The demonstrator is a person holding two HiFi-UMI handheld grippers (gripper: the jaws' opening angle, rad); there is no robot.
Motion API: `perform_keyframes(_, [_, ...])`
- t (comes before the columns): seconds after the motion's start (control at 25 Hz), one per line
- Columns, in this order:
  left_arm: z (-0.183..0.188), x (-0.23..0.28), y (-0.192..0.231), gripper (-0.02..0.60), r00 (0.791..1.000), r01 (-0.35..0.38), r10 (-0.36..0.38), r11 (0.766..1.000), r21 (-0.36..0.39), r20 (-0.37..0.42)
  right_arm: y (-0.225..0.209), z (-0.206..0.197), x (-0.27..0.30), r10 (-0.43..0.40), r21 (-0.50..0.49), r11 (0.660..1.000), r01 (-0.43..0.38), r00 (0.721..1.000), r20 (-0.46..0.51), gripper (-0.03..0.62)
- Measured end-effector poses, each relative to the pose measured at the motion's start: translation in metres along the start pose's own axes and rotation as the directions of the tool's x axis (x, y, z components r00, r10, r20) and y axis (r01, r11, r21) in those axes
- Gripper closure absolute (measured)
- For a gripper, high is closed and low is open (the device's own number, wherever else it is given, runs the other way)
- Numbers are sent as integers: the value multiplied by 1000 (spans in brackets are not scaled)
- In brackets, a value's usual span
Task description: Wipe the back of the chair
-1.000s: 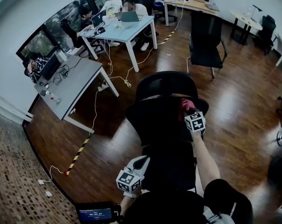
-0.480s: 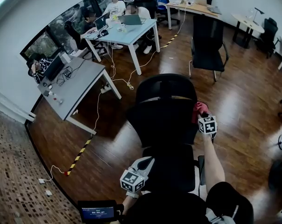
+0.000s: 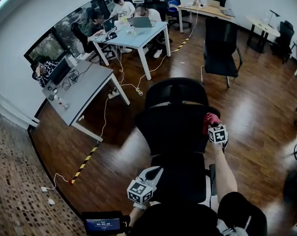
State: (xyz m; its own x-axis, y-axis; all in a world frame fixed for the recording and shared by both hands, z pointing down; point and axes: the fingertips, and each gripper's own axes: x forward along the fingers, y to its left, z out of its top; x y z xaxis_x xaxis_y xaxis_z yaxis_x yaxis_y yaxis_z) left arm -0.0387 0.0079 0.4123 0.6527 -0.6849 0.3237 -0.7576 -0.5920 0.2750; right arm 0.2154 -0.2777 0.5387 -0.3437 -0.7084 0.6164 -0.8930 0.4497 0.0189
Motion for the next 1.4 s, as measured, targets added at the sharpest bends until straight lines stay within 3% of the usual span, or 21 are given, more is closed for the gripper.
perform_keyframes(0.24, [-1, -11, 5, 592, 1000, -12, 12, 1000, -6, 2, 9, -34, 11, 1, 27, 1000, 1, 998, -66, 546])
perform_keyframes(0.56, [-9, -28, 16, 592, 999, -36, 36, 999, -21, 3, 56, -23, 32, 48, -9, 999, -49, 996, -79, 546])
perform_keyframes(0.96, [-12, -47, 39, 592, 998, -59, 60, 998, -32, 8, 179, 15, 69, 199, -105, 973, -205, 978, -66, 546])
perform_keyframes(1.4, [-12, -64, 72, 592, 997, -72, 72, 996, -43, 15, 326, 40, 101, 363, -225, 898, -379, 925, -112, 546])
